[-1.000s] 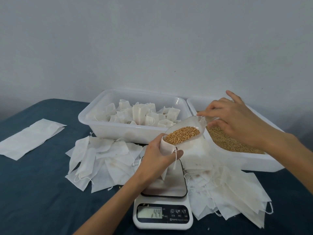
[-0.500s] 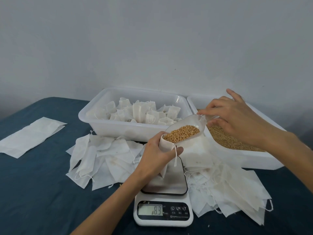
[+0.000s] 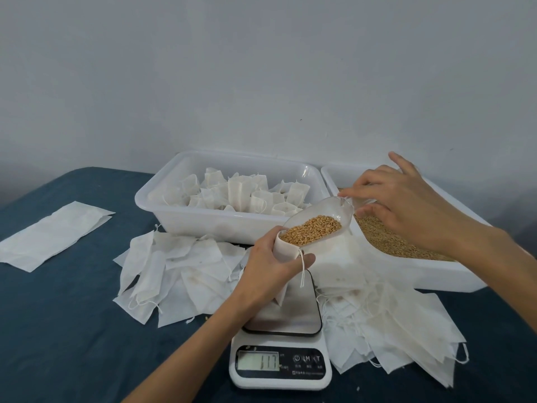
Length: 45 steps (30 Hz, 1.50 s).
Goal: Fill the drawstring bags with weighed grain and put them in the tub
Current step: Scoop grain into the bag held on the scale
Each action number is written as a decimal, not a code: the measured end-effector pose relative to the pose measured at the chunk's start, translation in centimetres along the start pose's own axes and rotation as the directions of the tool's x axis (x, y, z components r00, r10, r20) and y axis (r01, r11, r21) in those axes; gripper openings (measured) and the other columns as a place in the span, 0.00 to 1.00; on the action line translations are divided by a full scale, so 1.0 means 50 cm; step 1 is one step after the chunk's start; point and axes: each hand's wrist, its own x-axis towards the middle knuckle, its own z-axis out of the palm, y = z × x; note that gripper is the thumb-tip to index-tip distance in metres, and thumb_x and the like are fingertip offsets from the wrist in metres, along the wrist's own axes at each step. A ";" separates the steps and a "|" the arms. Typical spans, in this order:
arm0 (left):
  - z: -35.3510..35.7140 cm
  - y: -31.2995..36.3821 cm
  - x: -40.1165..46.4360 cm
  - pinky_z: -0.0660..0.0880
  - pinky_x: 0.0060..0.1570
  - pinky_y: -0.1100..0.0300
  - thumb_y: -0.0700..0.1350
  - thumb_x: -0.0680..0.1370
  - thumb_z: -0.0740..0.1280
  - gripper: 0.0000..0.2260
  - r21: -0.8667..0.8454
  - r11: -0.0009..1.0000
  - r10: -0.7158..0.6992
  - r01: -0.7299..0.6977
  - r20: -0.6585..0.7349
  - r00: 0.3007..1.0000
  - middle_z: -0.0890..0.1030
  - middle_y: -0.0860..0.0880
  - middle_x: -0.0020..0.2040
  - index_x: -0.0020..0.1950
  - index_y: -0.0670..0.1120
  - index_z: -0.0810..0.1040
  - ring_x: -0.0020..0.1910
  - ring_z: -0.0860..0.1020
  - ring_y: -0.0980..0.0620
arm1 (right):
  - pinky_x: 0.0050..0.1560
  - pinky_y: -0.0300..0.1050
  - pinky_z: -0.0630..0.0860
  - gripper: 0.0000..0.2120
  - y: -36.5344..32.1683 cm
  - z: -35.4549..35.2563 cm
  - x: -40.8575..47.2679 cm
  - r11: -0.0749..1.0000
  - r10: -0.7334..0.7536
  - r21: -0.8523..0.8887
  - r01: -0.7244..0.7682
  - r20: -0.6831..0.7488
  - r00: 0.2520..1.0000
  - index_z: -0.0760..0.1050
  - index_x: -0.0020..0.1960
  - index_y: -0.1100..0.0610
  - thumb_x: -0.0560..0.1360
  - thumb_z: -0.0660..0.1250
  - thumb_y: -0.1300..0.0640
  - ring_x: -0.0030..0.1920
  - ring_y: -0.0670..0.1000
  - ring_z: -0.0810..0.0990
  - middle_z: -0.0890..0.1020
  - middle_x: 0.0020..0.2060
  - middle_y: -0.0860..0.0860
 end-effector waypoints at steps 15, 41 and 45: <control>0.001 0.007 -0.003 0.77 0.47 0.67 0.45 0.73 0.78 0.12 -0.005 1.000 0.000 0.000 -0.005 1.000 0.86 0.54 0.46 0.54 0.51 0.81 0.45 0.83 0.57 | 0.79 0.61 0.48 0.17 0.002 0.004 0.001 1.000 -0.017 -0.005 0.017 -0.026 1.000 0.81 0.65 0.50 0.77 0.71 0.60 0.57 0.53 0.78 0.81 0.51 0.48; 0.002 0.016 -0.006 0.78 0.46 0.65 0.49 0.71 0.78 0.14 0.004 1.000 -0.016 0.016 -0.028 0.999 0.87 0.55 0.47 0.54 0.56 0.80 0.45 0.84 0.58 | 0.78 0.63 0.50 0.17 0.009 0.014 0.002 0.999 -0.043 -0.013 0.042 -0.060 0.997 0.81 0.64 0.49 0.76 0.73 0.59 0.55 0.53 0.79 0.81 0.50 0.48; 0.001 0.012 -0.005 0.78 0.47 0.64 0.46 0.73 0.78 0.13 0.001 1.000 -0.017 0.017 -0.018 1.000 0.87 0.53 0.47 0.54 0.54 0.81 0.46 0.84 0.56 | 0.78 0.64 0.50 0.18 0.008 0.011 0.003 0.999 -0.041 -0.017 0.040 -0.066 0.997 0.82 0.64 0.49 0.76 0.73 0.60 0.55 0.54 0.79 0.81 0.50 0.48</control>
